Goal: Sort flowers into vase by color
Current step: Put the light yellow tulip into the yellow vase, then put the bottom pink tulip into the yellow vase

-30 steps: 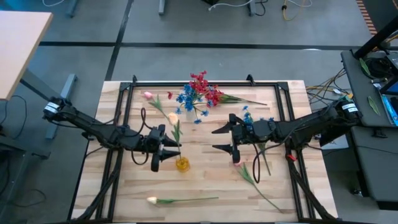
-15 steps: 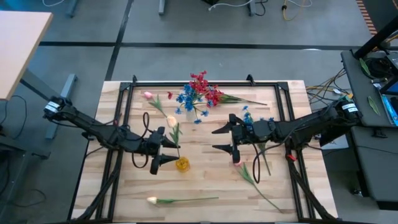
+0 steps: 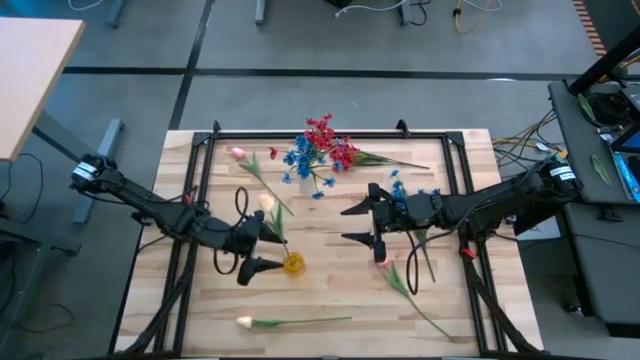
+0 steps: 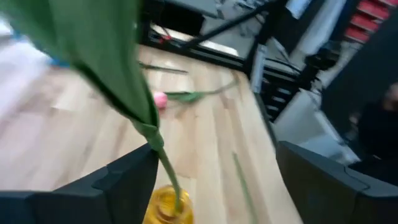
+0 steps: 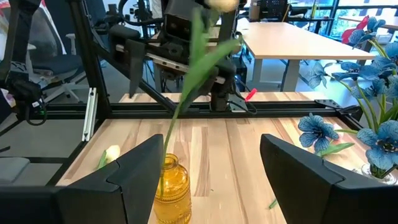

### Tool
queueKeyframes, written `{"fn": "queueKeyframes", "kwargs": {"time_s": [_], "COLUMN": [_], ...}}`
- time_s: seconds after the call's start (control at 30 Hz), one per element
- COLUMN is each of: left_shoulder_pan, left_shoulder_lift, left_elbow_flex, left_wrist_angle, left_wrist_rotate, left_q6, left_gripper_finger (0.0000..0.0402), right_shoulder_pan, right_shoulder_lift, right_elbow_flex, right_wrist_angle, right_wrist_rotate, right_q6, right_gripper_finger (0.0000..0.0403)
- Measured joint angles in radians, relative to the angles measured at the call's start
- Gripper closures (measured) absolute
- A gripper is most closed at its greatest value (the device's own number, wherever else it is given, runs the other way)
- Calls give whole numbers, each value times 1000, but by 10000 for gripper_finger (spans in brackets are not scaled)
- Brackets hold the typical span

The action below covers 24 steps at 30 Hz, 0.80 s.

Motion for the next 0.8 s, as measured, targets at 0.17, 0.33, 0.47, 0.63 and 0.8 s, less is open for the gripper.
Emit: {"fn": "queueKeyframes", "kwargs": {"time_s": [0.17,0.33,0.47,0.63,0.8], "left_shoulder_pan": [-1,-1,-1,0,0], "left_shoulder_lift": [-1,-1,-4,-37,-104], "left_elbow_flex": [0,0,0,0,0], "left_wrist_angle": [-54,-151,-194,-273,-428], "left_wrist_rotate": [39,38,44,89,110], "left_q6": [-26,-71,-86,-123,-234], "left_gripper_finger": [92,92,92,92,92], "right_shoulder_pan": [0,0,0,0,0], "right_shoulder_lift": [0,0,0,0,-1], "right_elbow_flex": [0,0,0,0,2], "right_wrist_angle": [-1,-2,-2,-9,-51], "right_wrist_rotate": [0,0,0,0,3], "right_q6": [1,1,1,17,51], "right_gripper_finger": [142,142,142,142,142]}}
